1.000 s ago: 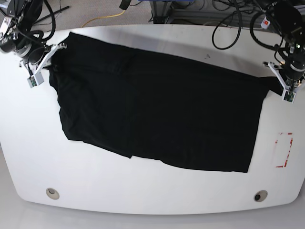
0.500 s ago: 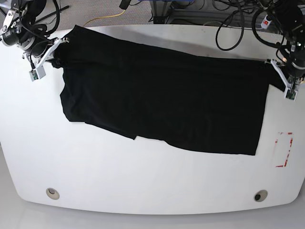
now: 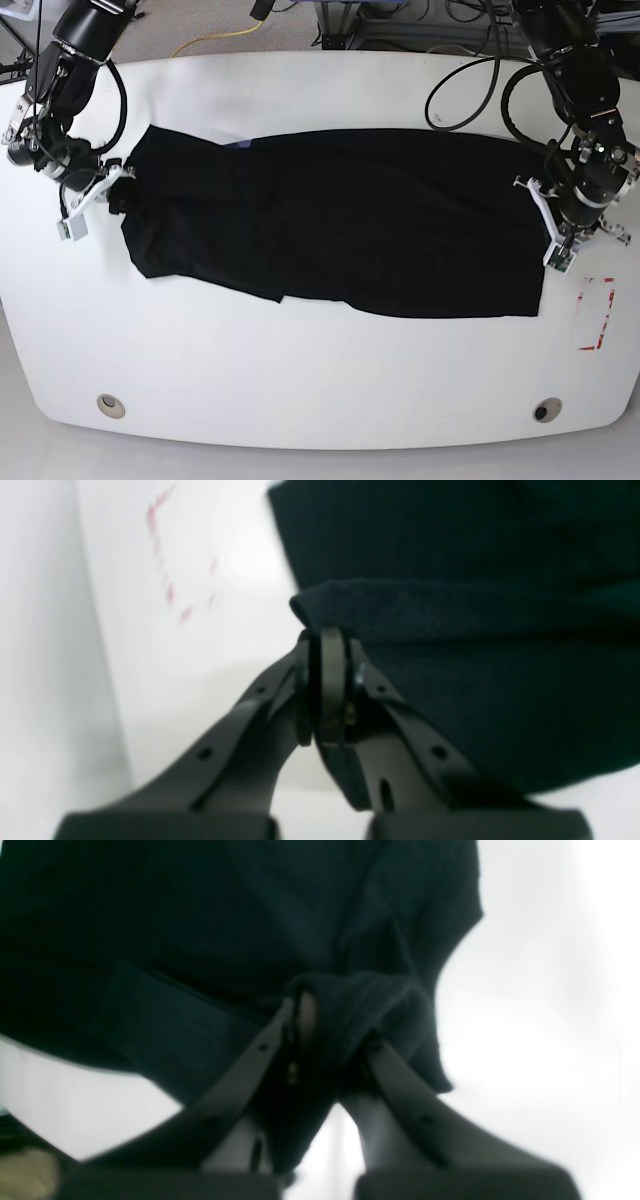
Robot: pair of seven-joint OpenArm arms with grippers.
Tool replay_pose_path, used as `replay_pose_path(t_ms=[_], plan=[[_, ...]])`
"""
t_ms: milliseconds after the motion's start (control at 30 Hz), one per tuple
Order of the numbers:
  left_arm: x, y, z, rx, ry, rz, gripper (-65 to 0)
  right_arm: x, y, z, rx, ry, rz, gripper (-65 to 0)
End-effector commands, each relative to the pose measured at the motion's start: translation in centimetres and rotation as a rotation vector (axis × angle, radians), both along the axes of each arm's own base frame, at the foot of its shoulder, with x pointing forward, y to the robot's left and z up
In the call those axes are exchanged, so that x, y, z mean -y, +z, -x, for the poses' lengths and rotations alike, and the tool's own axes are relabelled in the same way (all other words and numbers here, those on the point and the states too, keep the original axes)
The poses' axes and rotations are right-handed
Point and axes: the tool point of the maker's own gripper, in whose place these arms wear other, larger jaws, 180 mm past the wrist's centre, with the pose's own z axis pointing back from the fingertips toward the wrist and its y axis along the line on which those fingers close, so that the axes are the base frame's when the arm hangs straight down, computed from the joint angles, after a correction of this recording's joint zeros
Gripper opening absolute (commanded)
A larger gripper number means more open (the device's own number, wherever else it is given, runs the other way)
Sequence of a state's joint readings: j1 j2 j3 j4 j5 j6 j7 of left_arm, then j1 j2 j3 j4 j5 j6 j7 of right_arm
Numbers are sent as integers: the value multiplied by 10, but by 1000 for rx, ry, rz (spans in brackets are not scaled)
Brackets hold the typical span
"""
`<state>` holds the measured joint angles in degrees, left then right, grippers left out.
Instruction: Fold the T-shirt properly
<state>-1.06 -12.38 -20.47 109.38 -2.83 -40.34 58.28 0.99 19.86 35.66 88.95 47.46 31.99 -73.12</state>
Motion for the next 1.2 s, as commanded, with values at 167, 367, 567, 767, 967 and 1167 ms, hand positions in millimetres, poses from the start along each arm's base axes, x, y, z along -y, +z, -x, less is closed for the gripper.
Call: replay_pose_path(t_ms=[167, 367, 567, 767, 967, 1167], plan=[[20, 37, -45, 157, -79, 52, -650, 10, 59, -71, 149, 40, 115, -650], [25, 87, -75, 292, -81, 71, -650, 9, 105, -112, 229, 83, 240, -650], [10, 155, -99, 462, -39, 73, -650, 0, 145, -148, 305, 127, 286, -650], [-10, 228, -110, 622, -13, 32, -650, -9, 201, -179, 395, 166, 333, -650], [-22, 294, -111, 762, 3, -4, -650, -24, 266, -198, 502, 220, 431, -650], [-37, 345, -106, 875, 49, 2, -650, -46, 324, -209, 601, 272, 513, -650]])
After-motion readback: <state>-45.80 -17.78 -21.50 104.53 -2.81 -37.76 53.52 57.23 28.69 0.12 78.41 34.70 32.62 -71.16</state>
